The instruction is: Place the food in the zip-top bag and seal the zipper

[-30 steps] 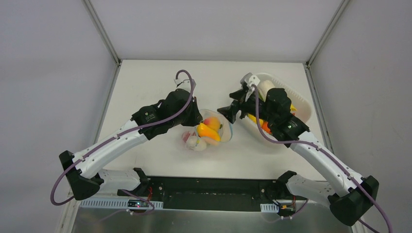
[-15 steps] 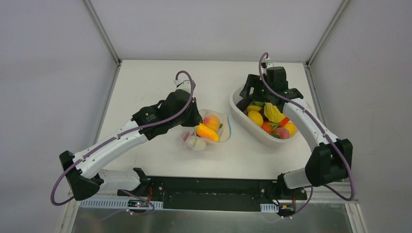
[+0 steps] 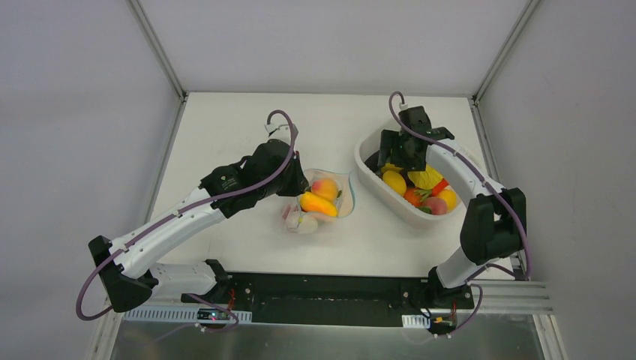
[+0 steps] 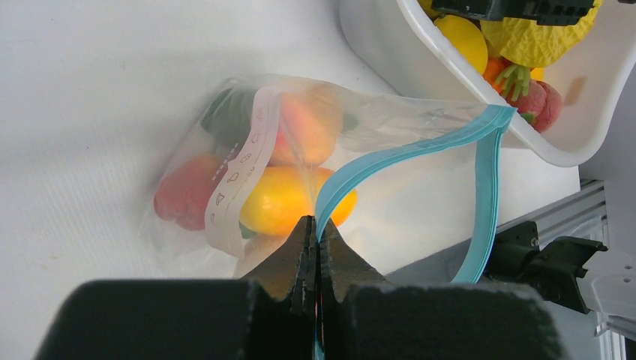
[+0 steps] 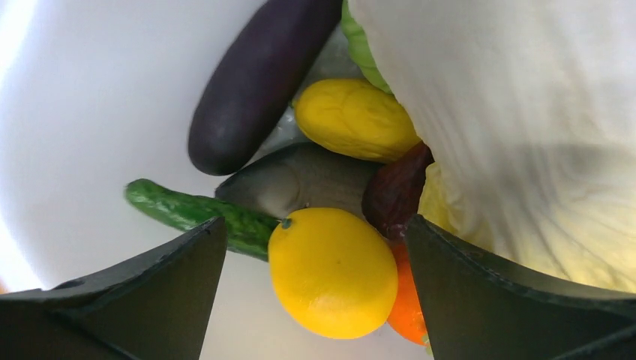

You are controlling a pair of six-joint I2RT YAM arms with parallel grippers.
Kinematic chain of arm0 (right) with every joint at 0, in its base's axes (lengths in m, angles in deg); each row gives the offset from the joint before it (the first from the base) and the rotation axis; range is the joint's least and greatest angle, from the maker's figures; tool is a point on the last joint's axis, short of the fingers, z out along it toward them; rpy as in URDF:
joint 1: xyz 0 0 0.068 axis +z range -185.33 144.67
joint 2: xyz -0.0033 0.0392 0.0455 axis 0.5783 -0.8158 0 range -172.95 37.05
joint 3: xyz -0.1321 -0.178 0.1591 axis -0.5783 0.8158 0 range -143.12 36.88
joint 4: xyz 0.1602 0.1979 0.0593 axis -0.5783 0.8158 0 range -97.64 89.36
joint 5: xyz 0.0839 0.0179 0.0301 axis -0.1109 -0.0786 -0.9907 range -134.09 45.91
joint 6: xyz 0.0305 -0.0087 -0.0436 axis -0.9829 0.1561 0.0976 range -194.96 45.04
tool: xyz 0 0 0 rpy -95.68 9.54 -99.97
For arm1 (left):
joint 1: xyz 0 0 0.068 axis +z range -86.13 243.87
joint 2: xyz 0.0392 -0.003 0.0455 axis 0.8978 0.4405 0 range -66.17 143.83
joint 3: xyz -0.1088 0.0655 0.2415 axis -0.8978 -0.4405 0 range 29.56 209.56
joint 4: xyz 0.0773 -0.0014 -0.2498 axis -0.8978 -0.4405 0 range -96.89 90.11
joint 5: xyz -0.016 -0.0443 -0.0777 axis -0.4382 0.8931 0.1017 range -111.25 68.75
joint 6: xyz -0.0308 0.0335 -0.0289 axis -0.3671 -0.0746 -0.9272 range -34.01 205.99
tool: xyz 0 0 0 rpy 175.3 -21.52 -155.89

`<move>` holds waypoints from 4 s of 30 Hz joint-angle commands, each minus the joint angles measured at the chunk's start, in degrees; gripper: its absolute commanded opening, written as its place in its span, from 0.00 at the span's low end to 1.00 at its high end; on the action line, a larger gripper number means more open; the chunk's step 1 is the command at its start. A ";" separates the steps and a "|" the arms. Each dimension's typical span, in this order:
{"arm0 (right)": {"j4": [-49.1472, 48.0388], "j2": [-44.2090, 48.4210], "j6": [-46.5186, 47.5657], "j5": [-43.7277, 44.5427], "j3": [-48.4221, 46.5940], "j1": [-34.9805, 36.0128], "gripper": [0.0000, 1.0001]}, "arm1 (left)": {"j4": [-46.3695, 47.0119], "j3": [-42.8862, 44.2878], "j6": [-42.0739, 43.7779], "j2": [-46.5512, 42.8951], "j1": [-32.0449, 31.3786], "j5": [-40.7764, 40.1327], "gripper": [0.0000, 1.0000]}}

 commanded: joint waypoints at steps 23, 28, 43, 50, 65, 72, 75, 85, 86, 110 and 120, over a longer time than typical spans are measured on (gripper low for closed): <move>10.60 -6.66 7.06 -5.69 -4.02 -0.28 0.64 | -0.88 0.18 0.26 -2.16 0.64 -1.53 0.00; 10.74 -6.31 6.55 -5.08 -4.78 -0.26 0.46 | -0.81 -0.01 0.31 -2.39 0.64 -1.51 0.00; 6.48 -1.07 4.60 -4.29 -4.29 -1.98 0.31 | -0.58 -0.29 0.19 -2.33 0.78 -1.60 0.00; 1.16 3.89 2.48 -5.41 -1.97 -2.84 0.31 | -0.19 0.31 0.28 -1.28 0.74 -0.83 0.00; 10.81 -2.41 3.64 -5.76 -3.51 -3.21 0.81 | -0.43 1.14 0.89 0.08 0.78 0.27 0.00; 13.71 -4.90 5.58 -7.05 -1.55 -3.24 0.81 | -2.55 3.69 1.93 1.93 1.10 1.85 0.00; 10.00 -3.40 4.29 -8.62 1.74 -3.28 0.77 | -4.27 4.64 2.56 2.53 1.09 2.44 0.00; 7.32 -1.58 2.35 -10.26 0.82 -3.28 0.42 | -2.43 0.00 -0.40 -1.82 1.13 2.34 0.00; 6.60 -0.51 1.99 -10.47 0.79 -3.34 0.41 | -1.98 -0.57 -0.82 -2.23 1.15 2.33 0.00; -6.03 17.75 -1.39 -11.22 1.09 -3.62 0.33 | -0.54 0.47 -0.34 1.19 1.15 5.99 0.00; -15.81 26.88 -3.06 -36.81 1.95 2.75 0.33 | -0.15 3.19 0.43 3.36 1.08 7.44 0.00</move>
